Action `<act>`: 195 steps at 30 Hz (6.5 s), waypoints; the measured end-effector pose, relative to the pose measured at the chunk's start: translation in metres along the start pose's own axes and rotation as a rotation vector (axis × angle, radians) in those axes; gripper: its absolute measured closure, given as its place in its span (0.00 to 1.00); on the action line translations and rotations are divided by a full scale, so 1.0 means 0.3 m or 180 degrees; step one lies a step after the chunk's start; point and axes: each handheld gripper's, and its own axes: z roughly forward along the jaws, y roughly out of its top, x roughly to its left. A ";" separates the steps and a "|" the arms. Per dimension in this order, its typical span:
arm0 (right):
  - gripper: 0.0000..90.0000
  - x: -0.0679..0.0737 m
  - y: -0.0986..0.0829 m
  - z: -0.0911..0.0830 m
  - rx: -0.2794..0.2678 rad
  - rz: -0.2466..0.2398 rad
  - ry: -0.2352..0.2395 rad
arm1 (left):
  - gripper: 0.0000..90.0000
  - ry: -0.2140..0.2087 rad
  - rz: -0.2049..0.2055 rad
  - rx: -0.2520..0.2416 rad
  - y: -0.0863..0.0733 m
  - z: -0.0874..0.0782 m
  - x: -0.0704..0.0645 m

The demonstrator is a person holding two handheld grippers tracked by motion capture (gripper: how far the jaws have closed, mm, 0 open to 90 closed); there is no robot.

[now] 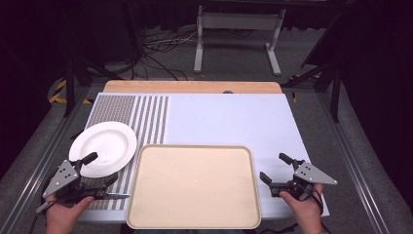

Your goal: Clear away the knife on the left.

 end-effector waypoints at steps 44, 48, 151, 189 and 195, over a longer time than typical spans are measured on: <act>0.04 -0.003 -0.008 -0.002 -0.0016 0.0053 0.0058 | 0.06 -0.0407 0.0384 0.0843 0.124 -0.023 0.036; 0.05 -0.002 -0.009 0.000 -0.0010 0.0050 0.0076 | 0.08 -0.0461 0.0544 0.1087 0.147 -0.034 0.036; 0.08 0.021 -0.018 0.015 0.0115 -0.0063 0.0285 | 0.87 -0.1413 0.2336 0.4187 0.154 0.062 0.095; 0.09 0.014 -0.019 0.008 0.0113 -0.0047 0.0255 | 0.86 -0.0289 -0.0365 0.3227 0.338 0.030 0.017; 0.09 0.013 -0.019 0.006 0.0108 -0.0039 0.0243 | 0.86 -0.0388 -0.0414 0.3114 0.360 0.054 -0.028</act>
